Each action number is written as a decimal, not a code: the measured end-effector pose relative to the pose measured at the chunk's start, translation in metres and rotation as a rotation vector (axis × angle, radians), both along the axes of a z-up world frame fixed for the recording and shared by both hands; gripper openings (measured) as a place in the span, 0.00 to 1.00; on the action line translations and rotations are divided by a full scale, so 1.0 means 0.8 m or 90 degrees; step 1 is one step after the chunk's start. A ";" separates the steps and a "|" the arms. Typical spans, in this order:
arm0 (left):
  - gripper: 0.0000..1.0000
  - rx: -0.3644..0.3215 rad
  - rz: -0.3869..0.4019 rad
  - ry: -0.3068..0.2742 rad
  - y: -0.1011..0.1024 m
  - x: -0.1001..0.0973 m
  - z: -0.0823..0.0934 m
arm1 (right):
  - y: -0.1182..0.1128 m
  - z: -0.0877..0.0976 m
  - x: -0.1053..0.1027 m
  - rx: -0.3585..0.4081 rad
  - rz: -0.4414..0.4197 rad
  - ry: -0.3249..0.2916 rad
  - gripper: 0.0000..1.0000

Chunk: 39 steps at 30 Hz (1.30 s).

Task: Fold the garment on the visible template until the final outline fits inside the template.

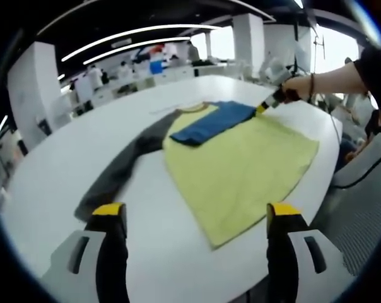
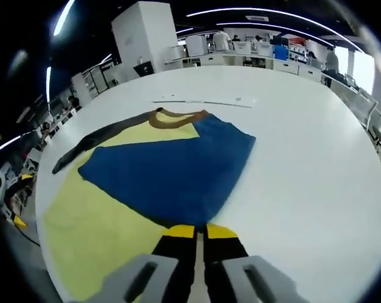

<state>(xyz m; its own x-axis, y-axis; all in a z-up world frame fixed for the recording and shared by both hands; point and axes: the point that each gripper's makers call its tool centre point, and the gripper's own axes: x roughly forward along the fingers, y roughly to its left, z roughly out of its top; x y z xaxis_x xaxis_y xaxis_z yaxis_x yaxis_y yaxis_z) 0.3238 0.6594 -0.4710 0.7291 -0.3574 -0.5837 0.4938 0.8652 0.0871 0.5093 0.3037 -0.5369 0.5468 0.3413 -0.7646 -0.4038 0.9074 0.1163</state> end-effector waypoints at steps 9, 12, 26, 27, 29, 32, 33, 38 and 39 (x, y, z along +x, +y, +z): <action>0.88 0.004 -0.006 0.002 -0.002 -0.001 -0.001 | -0.028 -0.002 0.002 -0.090 0.015 -0.002 0.00; 0.88 0.003 -0.006 0.002 -0.002 -0.002 -0.001 | -0.027 -0.001 0.002 -0.109 0.030 -0.001 0.00; 0.88 0.003 -0.008 0.000 -0.001 0.003 0.005 | -0.055 -0.004 0.010 -0.156 0.043 0.008 0.00; 0.88 0.003 -0.007 -0.001 0.000 0.004 0.006 | -0.057 -0.005 0.010 -0.157 0.043 0.008 0.00; 0.88 0.001 -0.006 -0.001 0.003 0.006 0.007 | -0.060 -0.004 0.008 -0.159 0.040 0.010 0.00; 0.88 0.003 -0.004 -0.001 0.007 0.009 0.008 | -0.070 -0.004 0.009 -0.158 0.038 0.012 0.00; 0.88 0.003 -0.003 0.000 0.008 0.009 0.008 | -0.071 -0.004 0.009 -0.158 0.040 0.012 0.00; 0.88 -0.001 0.001 0.003 0.010 0.012 0.008 | -0.082 -0.005 0.013 -0.154 0.040 0.017 0.00; 0.88 -0.001 0.001 0.004 0.011 0.013 0.008 | -0.084 -0.005 0.013 -0.152 0.039 0.018 0.00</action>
